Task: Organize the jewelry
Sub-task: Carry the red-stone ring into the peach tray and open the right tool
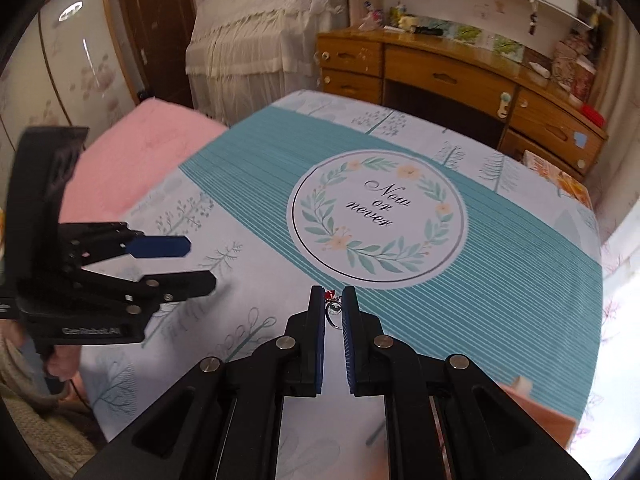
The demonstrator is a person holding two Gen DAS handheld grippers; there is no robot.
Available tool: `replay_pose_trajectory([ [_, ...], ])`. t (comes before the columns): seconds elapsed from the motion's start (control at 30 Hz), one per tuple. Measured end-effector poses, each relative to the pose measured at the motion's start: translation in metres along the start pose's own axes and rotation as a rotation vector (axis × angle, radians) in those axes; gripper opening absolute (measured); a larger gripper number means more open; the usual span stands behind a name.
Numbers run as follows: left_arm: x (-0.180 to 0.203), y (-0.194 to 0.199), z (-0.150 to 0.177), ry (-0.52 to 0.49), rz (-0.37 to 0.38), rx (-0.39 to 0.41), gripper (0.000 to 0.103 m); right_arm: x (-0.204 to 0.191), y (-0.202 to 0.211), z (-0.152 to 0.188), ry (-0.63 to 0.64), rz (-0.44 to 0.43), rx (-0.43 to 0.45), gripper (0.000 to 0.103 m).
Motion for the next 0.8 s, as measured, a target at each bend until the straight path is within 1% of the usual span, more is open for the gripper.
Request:
replay_pose_trajectory([
  [0.1,0.033,0.007,0.000,-0.065,0.023,0.009,0.051,0.009,0.035,0.019,-0.043,0.013,0.042,0.008],
  [0.2,0.069,0.011,0.000,-0.127,0.044,0.015,0.051,0.019,0.064,0.041,-0.088,0.031,0.065,0.008],
  [0.33,0.116,0.013,0.000,-0.197,0.060,0.020,0.051,0.036,0.094,0.074,-0.145,0.072,0.078,0.008],
  [0.4,0.136,0.012,0.001,-0.222,0.066,0.015,0.051,0.044,0.104,0.092,-0.178,0.076,0.076,0.008],
  [0.47,0.155,0.009,0.003,-0.246,0.072,0.008,0.052,0.052,0.110,0.110,-0.211,0.088,0.069,0.008],
  [0.57,0.178,0.003,0.008,-0.273,0.079,-0.006,0.063,0.065,0.116,0.141,-0.274,0.092,0.040,0.008],
  [0.7,0.199,-0.006,0.015,-0.303,0.090,-0.033,0.067,0.079,0.110,0.177,-0.340,0.101,-0.020,0.009],
  [0.8,0.206,-0.013,0.019,-0.319,0.074,-0.045,0.070,0.083,0.103,0.198,-0.381,0.073,-0.058,0.009],
])
Point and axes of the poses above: each gripper's, at about its wrist camera, not at the fingertips, and y roughly against the way its jaws point, x to its right, z to its underside, the point moved 10 cm from there along -y, roughly the way its jaws point, and after that the axes turned 11 degrees about -x, right-handed, at the moved point
